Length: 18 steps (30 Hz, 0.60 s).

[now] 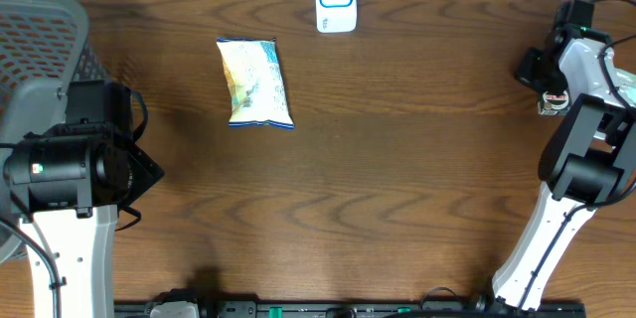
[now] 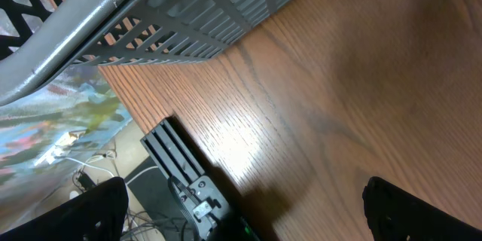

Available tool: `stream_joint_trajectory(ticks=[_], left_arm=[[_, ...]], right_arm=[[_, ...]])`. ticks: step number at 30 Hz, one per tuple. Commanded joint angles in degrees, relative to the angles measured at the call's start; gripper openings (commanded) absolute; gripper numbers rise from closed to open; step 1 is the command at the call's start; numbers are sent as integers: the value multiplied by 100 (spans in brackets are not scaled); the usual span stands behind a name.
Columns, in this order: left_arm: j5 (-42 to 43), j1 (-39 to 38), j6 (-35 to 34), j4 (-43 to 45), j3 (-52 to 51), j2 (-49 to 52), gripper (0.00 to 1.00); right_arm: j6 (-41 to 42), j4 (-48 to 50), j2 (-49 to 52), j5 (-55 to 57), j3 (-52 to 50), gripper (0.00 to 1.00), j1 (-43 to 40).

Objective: Scan the item barcode
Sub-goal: 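Carry the green tin to the far right and release it, then move the right gripper over to the white snack bag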

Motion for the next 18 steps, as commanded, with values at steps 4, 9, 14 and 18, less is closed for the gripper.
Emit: stream_joint_trajectory(ticks=[4, 9, 14, 18], left_arm=[[-15, 24, -74, -33, 4, -22, 98], [-15, 24, -74, -33, 4, -22, 98], [-17, 24, -74, -33, 4, -22, 98], [-17, 24, -74, -33, 4, -22, 98]], right_arm=[[138, -455, 50, 1261, -120, 9, -284], [96, -820, 7, 1709, -31, 13, -420], [103, -1373, -68, 1725, 334, 15, -424], [94, -1840, -160, 955, 813, 17, -321]])
